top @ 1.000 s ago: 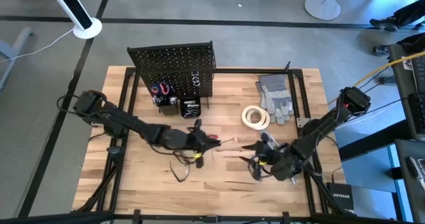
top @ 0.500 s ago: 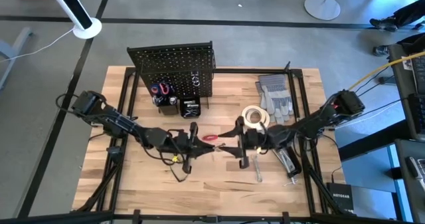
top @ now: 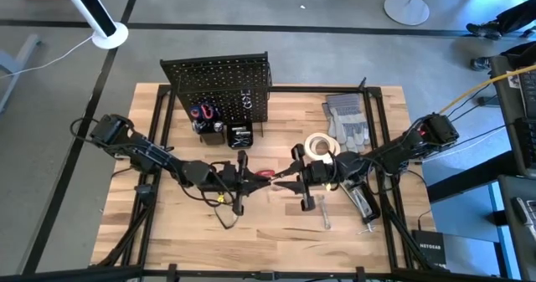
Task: Hang tools onto peg board
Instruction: Put the fork tube into the left pegboard organizer bin
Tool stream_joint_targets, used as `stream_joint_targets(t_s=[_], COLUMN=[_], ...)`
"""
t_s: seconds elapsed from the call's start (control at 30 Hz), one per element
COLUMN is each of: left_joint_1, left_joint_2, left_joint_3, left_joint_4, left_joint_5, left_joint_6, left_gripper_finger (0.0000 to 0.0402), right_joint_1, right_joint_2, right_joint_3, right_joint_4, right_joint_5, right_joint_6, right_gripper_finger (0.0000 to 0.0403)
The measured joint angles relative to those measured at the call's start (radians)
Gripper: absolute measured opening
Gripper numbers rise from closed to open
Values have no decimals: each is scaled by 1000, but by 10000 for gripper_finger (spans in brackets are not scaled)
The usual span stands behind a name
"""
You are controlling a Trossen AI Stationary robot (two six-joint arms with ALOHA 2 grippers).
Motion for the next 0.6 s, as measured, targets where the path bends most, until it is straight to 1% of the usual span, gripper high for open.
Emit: stream_joint_targets(t_s=[0.1,0.13,0.23,0.37,0.5,0.6], left_joint_1=[-1,0,6,12,13,13], left_joint_2=[0,0,0,-3,-56,-145], left_joint_3=[0,0,0,0,1,2], left_joint_4=[3,3,-4,-58,-220,-369], left_joint_5=[1,1,-2,-7,-8,-8], left_joint_6=[1,1,-1,-27,-54,-90], left_gripper_finger=[9,9,17,60,110,140], right_joint_1=[0,0,1,1,1,0], right_joint_2=[0,0,0,0,-1,-1], right_joint_3=[0,0,0,0,1,1], right_joint_4=[-3,-3,-4,-16,-38,-63], right_joint_5=[10,24,82,91,103,111], right_joint_6=[-21,-26,-25,-28,-21,-20], right_gripper_finger=[22,14,19,9,10,6])
